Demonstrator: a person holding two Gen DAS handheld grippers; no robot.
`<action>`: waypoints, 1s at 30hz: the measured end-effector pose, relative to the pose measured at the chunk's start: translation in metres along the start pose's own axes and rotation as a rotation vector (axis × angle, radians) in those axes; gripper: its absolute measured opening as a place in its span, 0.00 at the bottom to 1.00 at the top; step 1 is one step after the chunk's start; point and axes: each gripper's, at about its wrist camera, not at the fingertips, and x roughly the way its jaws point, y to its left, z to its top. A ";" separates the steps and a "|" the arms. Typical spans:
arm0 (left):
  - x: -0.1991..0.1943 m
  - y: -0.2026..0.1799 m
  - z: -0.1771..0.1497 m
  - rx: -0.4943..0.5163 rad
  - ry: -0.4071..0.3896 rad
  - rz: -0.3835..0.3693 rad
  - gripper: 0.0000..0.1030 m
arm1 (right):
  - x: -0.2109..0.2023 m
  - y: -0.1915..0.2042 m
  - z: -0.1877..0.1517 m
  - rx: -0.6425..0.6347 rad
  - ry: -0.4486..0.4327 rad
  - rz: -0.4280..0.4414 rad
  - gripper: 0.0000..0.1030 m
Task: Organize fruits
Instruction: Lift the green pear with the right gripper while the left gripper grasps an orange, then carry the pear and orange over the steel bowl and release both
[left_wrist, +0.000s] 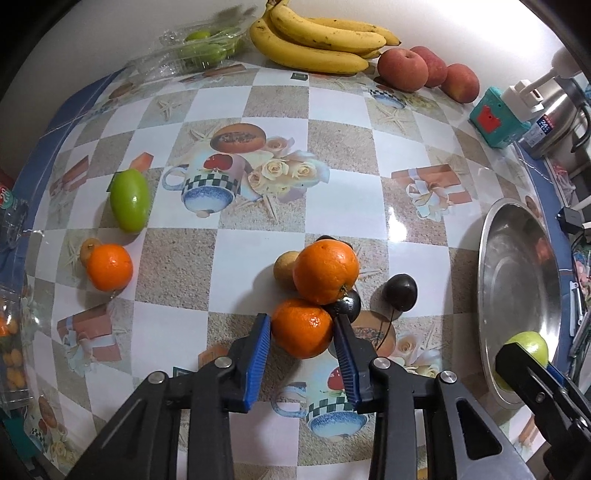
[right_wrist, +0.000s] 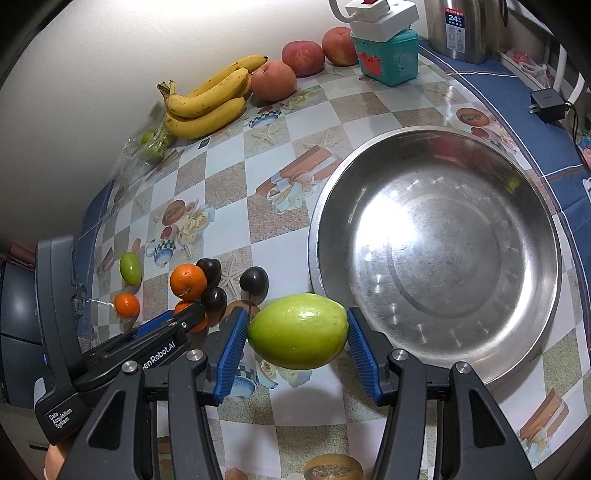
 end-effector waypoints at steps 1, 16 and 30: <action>-0.003 0.001 -0.001 0.000 -0.002 0.000 0.36 | 0.000 0.000 0.000 0.000 0.000 0.000 0.55; -0.029 0.005 -0.006 -0.005 -0.012 0.002 0.36 | 0.002 -0.003 -0.001 0.013 0.012 0.001 0.55; -0.056 -0.014 -0.004 0.036 -0.119 0.002 0.36 | -0.001 -0.017 0.004 0.063 0.001 0.014 0.55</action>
